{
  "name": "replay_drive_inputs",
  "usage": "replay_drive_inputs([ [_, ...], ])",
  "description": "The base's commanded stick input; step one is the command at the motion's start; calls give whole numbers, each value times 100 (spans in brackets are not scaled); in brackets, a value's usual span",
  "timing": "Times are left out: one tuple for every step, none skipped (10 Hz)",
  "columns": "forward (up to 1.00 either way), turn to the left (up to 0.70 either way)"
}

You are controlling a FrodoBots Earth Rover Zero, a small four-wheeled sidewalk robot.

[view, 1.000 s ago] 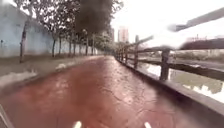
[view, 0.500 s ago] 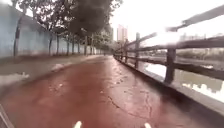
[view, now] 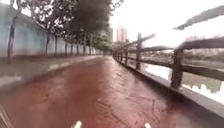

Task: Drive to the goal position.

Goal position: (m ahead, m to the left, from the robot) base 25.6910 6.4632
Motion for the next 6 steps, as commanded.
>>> replay_drive_inputs([
  [50,0],
  [50,0],
  [50,0],
  [50,2],
  [50,2],
  [50,0],
])
